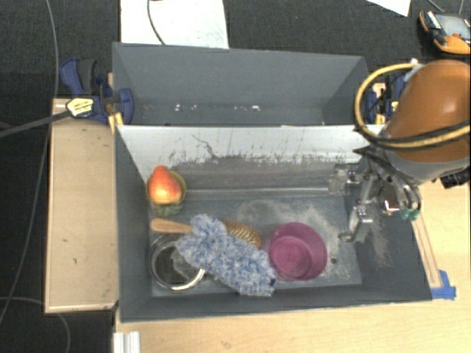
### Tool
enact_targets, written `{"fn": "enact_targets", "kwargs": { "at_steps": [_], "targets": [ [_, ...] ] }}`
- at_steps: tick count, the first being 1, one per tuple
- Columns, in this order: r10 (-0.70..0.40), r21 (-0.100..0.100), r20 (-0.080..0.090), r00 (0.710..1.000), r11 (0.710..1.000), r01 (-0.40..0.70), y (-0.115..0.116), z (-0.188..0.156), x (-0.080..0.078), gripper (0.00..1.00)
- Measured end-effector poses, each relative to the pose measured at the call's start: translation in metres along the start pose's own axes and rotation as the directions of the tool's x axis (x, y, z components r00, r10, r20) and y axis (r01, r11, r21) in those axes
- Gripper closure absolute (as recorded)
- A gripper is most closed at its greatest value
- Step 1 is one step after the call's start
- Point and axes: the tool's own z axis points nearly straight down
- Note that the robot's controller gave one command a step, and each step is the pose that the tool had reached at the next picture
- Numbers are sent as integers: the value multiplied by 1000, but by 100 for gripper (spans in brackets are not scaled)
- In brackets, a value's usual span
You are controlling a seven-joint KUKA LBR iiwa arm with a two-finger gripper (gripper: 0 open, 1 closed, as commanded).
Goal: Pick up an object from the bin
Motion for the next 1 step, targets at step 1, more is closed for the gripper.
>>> {"fn": "enact_targets", "kwargs": {
  "at_steps": [1],
  "targets": [
    [-3, 1, 8, 1000, 1000, 3, 0, -5, -1, 0]
  ]
}}
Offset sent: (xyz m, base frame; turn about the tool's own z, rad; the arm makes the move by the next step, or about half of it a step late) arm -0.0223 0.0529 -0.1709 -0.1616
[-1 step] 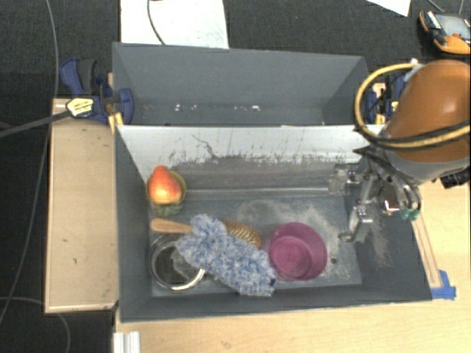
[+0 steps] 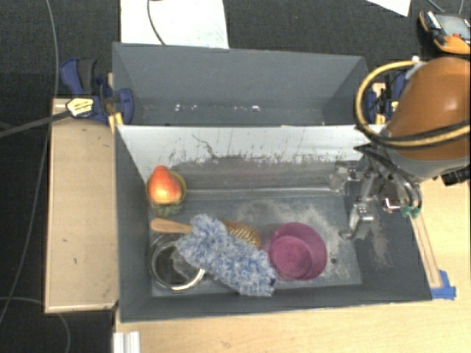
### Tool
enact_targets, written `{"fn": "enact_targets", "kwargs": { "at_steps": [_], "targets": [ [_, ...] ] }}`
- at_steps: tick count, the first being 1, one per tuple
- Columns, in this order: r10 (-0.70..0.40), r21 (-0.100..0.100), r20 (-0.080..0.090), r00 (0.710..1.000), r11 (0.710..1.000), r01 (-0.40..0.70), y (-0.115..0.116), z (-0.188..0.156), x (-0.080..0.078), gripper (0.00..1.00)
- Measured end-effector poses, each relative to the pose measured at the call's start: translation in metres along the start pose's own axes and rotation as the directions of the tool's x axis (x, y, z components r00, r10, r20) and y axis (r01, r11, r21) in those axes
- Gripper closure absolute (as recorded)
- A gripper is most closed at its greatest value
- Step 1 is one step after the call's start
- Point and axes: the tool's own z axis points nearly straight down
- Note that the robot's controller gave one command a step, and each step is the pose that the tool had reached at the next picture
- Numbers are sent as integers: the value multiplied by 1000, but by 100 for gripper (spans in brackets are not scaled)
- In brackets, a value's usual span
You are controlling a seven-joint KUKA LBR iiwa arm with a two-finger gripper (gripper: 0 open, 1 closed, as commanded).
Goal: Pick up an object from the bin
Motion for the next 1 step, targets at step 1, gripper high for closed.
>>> {"fn": "enact_targets", "kwargs": {
  "at_steps": [1],
  "targets": [
    [-121, 0, 4, 993, 993, 121, 42, 140, 18, 0]
  ]
}}
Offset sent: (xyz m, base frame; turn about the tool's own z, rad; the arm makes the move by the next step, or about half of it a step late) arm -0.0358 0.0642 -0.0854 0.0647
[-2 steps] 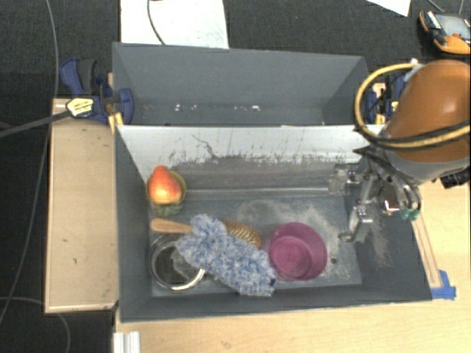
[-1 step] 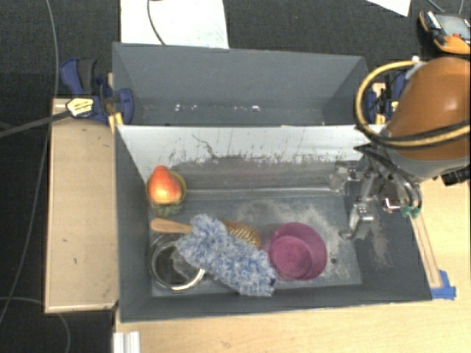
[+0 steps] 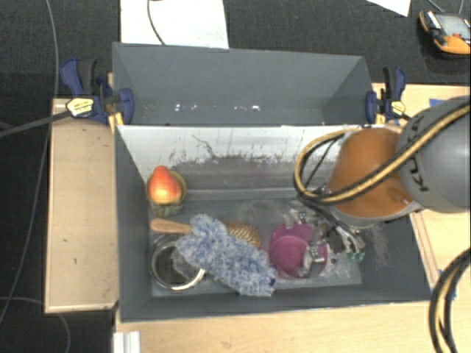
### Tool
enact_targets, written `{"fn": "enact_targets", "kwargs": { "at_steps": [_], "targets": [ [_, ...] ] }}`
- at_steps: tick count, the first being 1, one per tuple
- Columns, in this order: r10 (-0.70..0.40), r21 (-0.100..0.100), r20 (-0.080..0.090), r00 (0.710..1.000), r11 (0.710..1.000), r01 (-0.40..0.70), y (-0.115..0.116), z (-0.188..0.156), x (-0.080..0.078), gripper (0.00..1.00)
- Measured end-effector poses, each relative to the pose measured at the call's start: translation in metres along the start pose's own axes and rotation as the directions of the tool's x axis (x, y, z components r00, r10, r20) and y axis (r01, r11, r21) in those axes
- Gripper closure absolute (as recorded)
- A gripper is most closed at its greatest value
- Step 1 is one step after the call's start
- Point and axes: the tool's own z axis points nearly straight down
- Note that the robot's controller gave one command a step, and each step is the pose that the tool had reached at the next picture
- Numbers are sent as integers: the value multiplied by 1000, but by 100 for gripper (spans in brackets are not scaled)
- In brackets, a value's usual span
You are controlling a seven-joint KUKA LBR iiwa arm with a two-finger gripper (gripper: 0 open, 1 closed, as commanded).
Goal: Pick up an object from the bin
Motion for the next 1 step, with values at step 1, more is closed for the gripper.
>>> {"fn": "enact_targets", "kwargs": {
  "at_steps": [1],
  "targets": [
    [185, 1, 12, 983, 983, -185, 24, -57, 14, 0]
  ]
}}
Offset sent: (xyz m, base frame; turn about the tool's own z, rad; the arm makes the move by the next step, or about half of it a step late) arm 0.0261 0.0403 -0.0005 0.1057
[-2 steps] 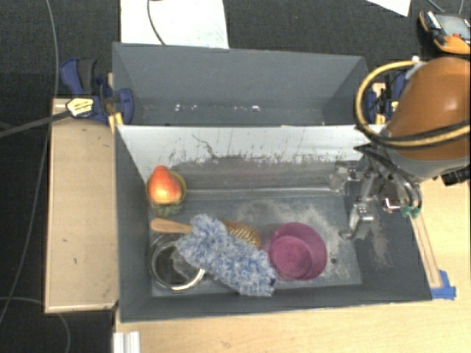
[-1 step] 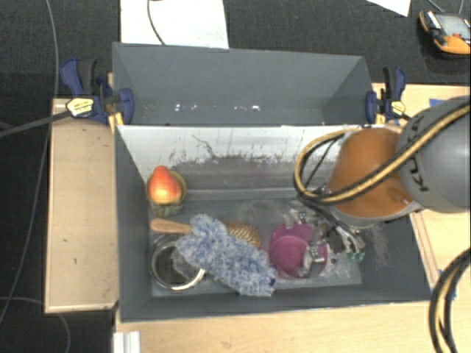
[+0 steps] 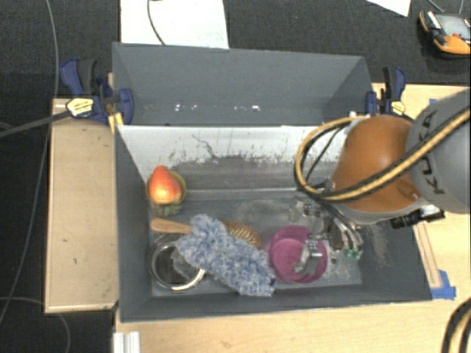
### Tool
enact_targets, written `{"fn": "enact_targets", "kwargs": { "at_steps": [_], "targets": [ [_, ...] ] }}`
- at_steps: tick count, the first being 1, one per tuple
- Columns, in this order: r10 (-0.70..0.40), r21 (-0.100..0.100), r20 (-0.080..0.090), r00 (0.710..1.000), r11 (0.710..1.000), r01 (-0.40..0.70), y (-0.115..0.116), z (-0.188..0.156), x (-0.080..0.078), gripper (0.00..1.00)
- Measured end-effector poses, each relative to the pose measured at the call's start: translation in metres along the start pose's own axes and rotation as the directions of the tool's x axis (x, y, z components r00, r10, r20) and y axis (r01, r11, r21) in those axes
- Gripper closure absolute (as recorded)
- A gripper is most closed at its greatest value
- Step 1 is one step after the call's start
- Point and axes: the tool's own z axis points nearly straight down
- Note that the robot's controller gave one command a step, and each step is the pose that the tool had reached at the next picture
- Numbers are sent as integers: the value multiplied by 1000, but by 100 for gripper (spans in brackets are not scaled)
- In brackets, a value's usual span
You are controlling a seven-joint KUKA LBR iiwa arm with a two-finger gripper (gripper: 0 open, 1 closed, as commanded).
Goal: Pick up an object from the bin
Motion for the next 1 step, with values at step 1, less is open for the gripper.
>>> {"fn": "enact_targets", "kwargs": {
  "at_steps": [1],
  "targets": [
    [-81, -4, -3, 997, 997, 81, 22, 59, -41, 0]
  ]
}}
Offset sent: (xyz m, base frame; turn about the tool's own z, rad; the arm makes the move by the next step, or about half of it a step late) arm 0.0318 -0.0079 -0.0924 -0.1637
